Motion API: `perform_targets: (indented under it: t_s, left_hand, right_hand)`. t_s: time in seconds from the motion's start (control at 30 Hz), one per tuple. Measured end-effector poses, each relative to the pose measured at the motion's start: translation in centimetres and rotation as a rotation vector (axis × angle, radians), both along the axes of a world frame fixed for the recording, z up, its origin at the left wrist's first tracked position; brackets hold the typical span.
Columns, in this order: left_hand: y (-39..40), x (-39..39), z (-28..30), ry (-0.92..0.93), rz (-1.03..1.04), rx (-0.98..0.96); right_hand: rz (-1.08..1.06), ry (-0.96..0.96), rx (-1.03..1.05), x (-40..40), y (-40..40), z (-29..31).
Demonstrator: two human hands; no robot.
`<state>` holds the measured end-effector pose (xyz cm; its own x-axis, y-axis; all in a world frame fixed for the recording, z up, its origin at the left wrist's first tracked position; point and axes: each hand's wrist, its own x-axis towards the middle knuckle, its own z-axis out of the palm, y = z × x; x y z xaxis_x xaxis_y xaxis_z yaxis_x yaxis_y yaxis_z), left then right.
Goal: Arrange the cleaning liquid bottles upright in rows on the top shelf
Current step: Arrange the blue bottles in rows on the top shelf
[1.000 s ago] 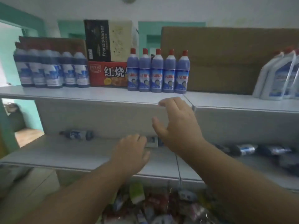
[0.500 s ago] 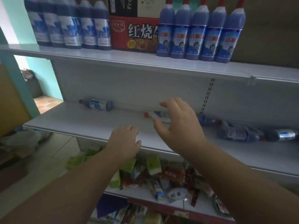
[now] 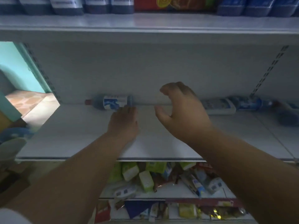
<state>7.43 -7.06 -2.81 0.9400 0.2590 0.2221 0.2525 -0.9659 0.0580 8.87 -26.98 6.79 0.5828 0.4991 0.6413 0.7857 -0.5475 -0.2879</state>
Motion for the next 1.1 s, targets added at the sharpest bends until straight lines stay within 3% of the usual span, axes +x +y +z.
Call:
perform_targets:
  t_s: [0.17,0.3,0.43,0.57,0.67,0.83,0.97,1.1]
  left_hand:
    - [4.6,3.4,-1.4,-0.144,-0.027,0.008]
    - [6.7,5.6,-2.1,-0.037,0.063,-0.024]
    - [7.2,5.8,-1.4,-0.038,0.110,0.090]
    - [9.2,5.3,-1.3,-0.065,-0.033,0.241]
    - [9.7,4.7,-1.1,0.030,-0.053,0.157]
    - [5.9,3.6,1.4,-0.026,-0.224,0.112]
    - [-0.8,2.3,2.9,-0.001,-0.312,-0.137]
    - [-6.2,1.1,3.6,-0.123,-0.344,-0.294]
  right_hand:
    - [-0.056,0.015,-0.050,0.8,3.1,-1.3]
    - [-0.087,0.054,-0.054,1.2,3.9,-2.7]
    - [-0.100,0.085,-0.038,1.6,3.5,-3.5]
    - [-0.116,0.087,-0.068,1.9,2.7,-4.0]
    - [-0.113,0.088,-0.061,2.3,2.2,-4.0]
    - [-0.136,0.048,-0.063,2.8,0.1,-3.5]
    - [-0.168,0.060,-0.055,4.5,-3.7,-3.7]
    - [-0.203,0.095,-0.126,7.9,-8.6,-4.7]
